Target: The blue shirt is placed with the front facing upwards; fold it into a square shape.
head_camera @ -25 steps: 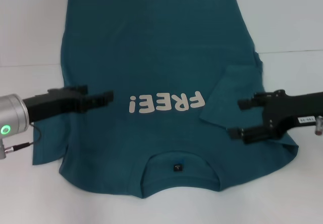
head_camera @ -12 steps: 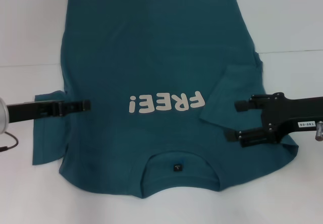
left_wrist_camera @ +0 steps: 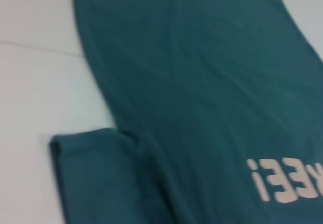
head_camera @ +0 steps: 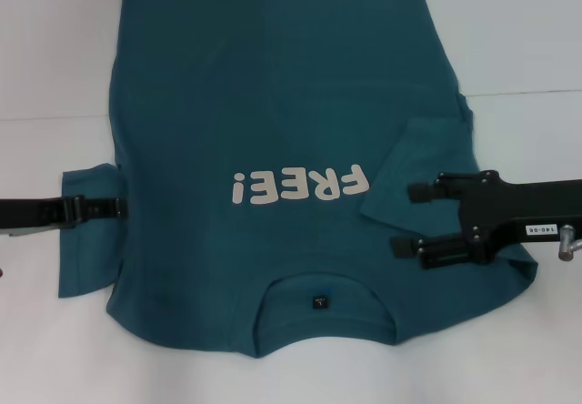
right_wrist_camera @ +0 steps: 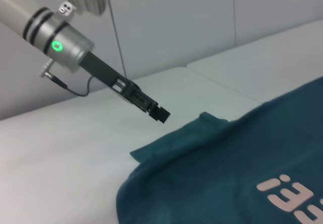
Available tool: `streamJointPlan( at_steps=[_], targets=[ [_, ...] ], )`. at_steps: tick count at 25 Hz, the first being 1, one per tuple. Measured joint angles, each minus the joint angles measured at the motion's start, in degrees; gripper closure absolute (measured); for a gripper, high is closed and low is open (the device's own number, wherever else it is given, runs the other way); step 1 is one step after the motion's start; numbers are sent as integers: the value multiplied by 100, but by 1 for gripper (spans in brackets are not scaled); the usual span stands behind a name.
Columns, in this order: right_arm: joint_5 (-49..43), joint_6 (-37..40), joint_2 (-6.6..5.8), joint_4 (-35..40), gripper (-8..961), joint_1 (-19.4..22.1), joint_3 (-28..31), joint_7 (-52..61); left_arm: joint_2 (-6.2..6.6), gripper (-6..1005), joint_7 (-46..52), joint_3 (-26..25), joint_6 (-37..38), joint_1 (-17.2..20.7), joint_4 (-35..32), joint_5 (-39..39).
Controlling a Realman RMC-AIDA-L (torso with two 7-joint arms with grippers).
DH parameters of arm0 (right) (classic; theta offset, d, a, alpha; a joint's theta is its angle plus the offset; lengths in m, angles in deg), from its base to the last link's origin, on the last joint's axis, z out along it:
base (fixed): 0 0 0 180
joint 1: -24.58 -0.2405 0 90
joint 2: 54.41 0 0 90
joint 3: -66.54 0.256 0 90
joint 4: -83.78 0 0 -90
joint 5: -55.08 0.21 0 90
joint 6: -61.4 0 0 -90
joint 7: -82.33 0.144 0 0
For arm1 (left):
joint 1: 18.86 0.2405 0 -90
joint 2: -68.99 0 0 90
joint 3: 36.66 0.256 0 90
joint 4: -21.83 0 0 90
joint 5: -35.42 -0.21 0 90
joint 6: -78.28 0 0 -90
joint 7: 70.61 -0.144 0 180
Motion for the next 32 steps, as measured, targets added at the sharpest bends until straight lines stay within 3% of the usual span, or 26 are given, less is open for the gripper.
streamJointPlan(
  at_steps=[12, 19, 32],
  targets=[
    [-38, 178, -23, -33, 9, -42, -41, -13, -35, 92, 510, 27, -82, -214, 20, -695],
    [-41, 175, -17, -49, 9, -48, -50, -24, -155, 92, 601, 36, -149, -403, -32, -1127],
    [-7, 64, 0, -222, 9, -135, -52, -62, -154, 92, 641, 34, -508, -349, -382, -1189]
  ],
)
